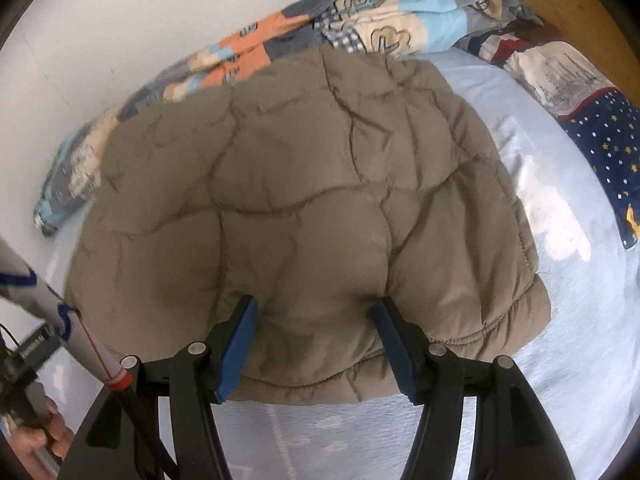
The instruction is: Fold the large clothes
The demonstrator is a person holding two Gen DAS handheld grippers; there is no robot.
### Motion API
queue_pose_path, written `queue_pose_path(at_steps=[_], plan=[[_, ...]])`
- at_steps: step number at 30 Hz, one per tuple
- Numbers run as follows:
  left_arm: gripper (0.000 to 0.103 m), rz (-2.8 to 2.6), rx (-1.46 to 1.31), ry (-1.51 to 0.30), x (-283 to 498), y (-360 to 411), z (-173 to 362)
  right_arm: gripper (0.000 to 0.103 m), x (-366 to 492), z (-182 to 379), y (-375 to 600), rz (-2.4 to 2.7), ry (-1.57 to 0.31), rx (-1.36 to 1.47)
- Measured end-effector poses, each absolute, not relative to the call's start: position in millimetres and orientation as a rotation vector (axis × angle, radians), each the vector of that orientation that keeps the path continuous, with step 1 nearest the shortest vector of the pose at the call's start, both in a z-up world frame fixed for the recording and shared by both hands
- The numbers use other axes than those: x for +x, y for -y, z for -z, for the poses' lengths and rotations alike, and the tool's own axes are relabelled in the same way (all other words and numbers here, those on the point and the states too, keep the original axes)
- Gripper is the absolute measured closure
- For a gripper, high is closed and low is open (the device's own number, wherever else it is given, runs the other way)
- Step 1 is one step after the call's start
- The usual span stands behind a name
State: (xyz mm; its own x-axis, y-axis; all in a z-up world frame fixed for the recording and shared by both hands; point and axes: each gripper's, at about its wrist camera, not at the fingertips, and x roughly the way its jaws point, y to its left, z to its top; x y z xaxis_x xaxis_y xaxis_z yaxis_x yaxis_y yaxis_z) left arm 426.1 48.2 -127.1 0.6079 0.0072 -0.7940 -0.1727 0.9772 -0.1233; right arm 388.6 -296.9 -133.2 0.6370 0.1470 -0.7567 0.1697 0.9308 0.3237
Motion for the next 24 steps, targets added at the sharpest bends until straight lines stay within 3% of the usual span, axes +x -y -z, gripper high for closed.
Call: queue_pose_path(at_steps=[8,16,24], plan=[[0.021,-0.193,-0.209,-0.932,424,-70,131,0.038,372,116,310,0.036,-0.818,0.432],[0.021,-0.196,-0.219,-0.973,430,-76,142,0.038,383,144,325,0.073,-0.917,0.489],[0.021,-0.118,-0.510,-0.993,420,-123,134,0.036,365,124,356,0.070,-0.837,0.623]])
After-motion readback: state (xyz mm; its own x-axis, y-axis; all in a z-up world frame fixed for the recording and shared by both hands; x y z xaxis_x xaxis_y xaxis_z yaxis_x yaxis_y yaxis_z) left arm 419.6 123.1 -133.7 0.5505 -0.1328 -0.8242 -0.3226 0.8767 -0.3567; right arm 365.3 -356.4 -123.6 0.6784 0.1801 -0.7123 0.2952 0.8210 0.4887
